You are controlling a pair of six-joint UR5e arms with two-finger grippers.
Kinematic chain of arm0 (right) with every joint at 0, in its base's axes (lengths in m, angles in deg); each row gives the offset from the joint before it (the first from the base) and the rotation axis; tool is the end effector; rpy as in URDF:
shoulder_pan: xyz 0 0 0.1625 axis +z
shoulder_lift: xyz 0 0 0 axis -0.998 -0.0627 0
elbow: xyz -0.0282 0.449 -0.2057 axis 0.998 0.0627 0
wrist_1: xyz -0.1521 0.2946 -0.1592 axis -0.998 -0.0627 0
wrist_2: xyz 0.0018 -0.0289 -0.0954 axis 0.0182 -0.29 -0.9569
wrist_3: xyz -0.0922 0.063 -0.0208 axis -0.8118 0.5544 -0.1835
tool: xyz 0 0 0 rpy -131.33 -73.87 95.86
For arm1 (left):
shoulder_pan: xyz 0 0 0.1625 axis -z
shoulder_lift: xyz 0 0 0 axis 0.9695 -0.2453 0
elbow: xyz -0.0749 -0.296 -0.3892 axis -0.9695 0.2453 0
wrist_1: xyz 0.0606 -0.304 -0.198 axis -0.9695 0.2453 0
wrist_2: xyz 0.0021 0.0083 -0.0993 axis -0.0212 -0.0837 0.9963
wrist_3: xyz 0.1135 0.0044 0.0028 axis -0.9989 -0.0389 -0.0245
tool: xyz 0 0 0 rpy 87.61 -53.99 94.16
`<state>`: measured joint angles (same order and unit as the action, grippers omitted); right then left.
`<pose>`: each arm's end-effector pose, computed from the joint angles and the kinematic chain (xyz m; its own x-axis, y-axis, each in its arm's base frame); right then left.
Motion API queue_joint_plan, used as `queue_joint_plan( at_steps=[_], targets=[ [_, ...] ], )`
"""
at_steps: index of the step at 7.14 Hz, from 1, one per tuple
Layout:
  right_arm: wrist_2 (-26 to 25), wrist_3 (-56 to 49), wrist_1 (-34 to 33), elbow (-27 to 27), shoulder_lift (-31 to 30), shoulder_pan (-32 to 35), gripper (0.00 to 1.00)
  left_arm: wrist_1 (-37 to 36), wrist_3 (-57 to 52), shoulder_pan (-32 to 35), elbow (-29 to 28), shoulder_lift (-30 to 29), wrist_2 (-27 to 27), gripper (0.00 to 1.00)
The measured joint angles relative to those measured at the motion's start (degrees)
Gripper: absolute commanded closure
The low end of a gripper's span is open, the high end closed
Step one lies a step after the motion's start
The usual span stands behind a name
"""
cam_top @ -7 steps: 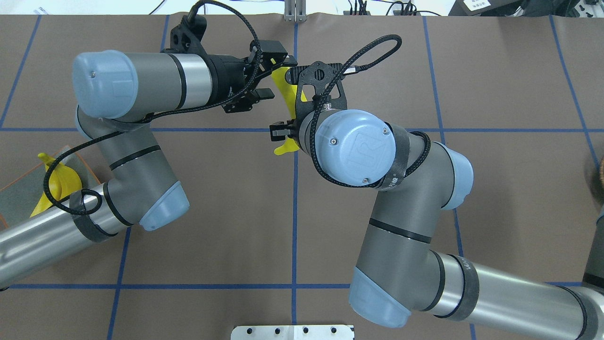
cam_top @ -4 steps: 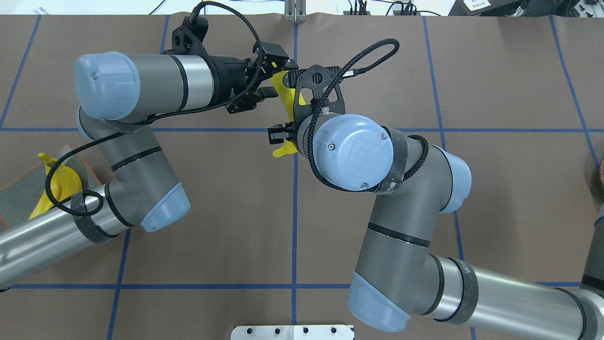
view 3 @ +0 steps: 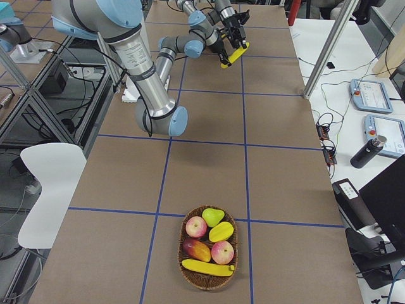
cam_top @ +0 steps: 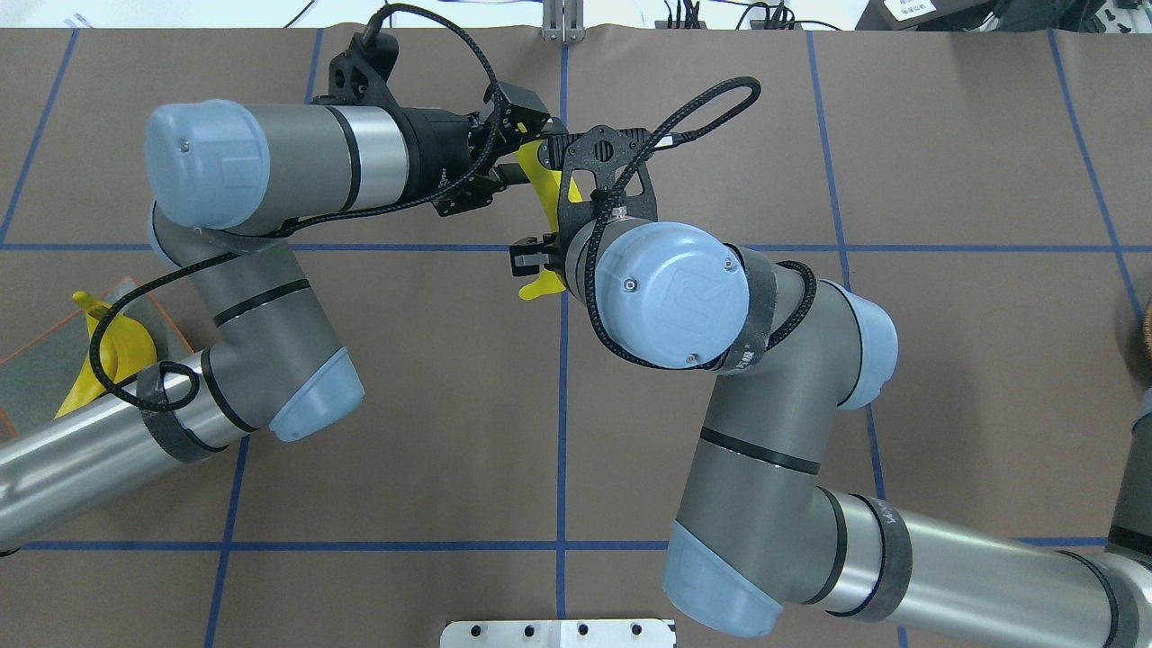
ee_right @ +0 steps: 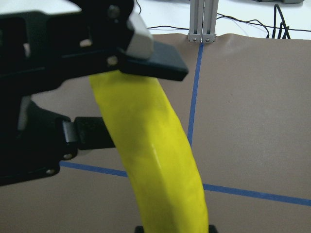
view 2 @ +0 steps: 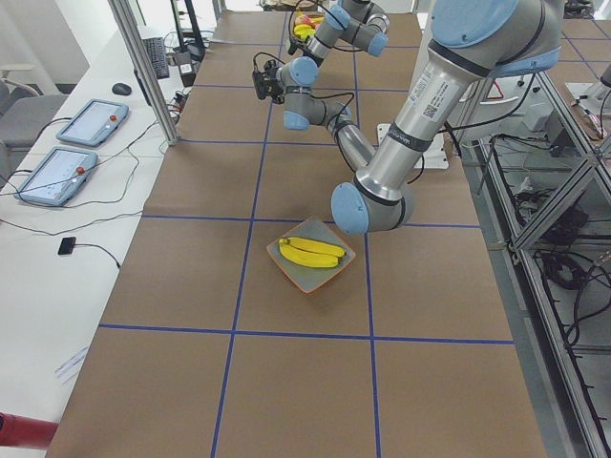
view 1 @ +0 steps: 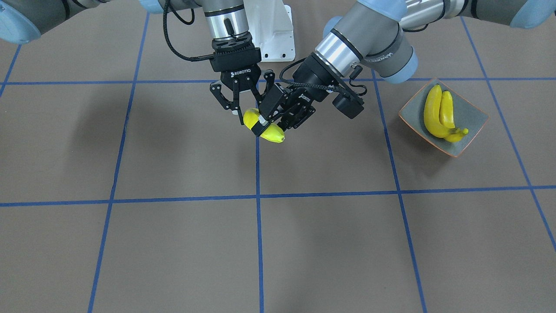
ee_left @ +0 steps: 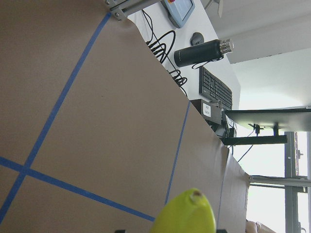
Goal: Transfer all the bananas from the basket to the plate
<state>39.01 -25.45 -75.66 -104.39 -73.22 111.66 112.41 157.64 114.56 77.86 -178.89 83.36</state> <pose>-0.5200 -0.4185 0.2037 0.6343 -0.1827 0.7512 -0.3344 0.8112 0.4797 0.4425 -0.5013 0.2229 -0.2068 -0.2323 -0.9504 0.4410 0.8450 -0.3025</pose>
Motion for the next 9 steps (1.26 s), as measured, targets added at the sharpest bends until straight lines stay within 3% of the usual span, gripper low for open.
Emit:
queue_joint_plan(
  at_steps=[1,2,3,4,9],
  targets=[
    [-0.02,-0.01,0.03,0.00,0.08,-0.02,1.00,0.02,-0.01,0.00,-0.02,0.00,0.00,0.61],
    [-0.04,-0.01,0.03,0.00,0.10,-0.02,1.00,0.08,-0.02,0.00,-0.02,-0.02,-0.01,0.85],
    [-0.05,-0.01,0.03,0.00,0.12,-0.02,1.00,0.21,-0.02,0.01,-0.02,-0.06,-0.01,1.00],
    [-0.17,-0.01,0.06,-0.01,0.12,-0.02,0.01,0.29,-0.01,0.01,0.00,-0.13,0.00,1.00],
    [0.64,-1.71,0.30,-1.83,-0.43,1.45,0.00,0.44,-1.14,0.30,0.38,0.28,0.00,1.00]
  ],
)
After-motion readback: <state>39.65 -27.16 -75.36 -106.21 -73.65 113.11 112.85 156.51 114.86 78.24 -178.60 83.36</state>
